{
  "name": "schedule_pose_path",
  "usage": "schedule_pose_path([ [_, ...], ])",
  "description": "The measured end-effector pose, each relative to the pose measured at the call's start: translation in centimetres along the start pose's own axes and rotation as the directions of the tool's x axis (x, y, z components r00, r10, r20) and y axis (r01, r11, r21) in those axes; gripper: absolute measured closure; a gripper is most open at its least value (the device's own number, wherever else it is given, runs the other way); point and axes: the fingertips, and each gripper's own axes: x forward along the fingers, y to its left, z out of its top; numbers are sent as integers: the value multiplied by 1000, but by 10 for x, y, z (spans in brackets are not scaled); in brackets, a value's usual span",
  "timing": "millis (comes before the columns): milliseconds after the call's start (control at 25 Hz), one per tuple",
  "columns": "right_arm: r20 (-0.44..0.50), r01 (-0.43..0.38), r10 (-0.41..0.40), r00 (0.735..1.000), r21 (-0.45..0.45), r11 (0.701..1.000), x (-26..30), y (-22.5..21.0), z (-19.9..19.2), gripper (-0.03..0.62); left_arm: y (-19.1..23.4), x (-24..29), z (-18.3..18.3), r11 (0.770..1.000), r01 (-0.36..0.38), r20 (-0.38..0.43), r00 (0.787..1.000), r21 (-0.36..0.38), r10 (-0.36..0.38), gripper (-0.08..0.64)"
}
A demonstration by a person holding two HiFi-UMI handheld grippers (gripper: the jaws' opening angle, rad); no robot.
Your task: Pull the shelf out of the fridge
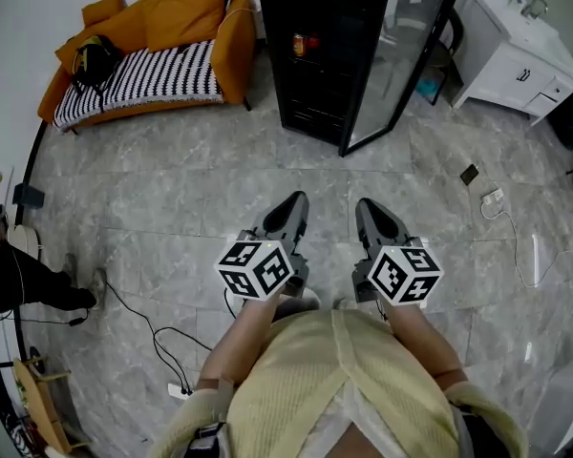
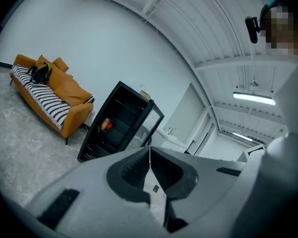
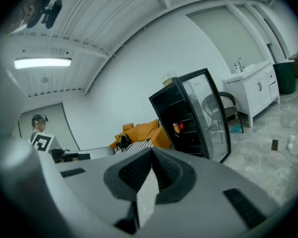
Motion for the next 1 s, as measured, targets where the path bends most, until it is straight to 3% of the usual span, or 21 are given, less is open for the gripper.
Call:
schedule_pose_path([
  [640,-7,32,-32,999,37,999,98,34,-2,563,80,16,46,1000,28,-46,999,11,-28,532],
  [1000,-25,86,-85,996,57,995,116,22,-1,563,100,31,51,1000,29,-68,997,-12,-29,532],
])
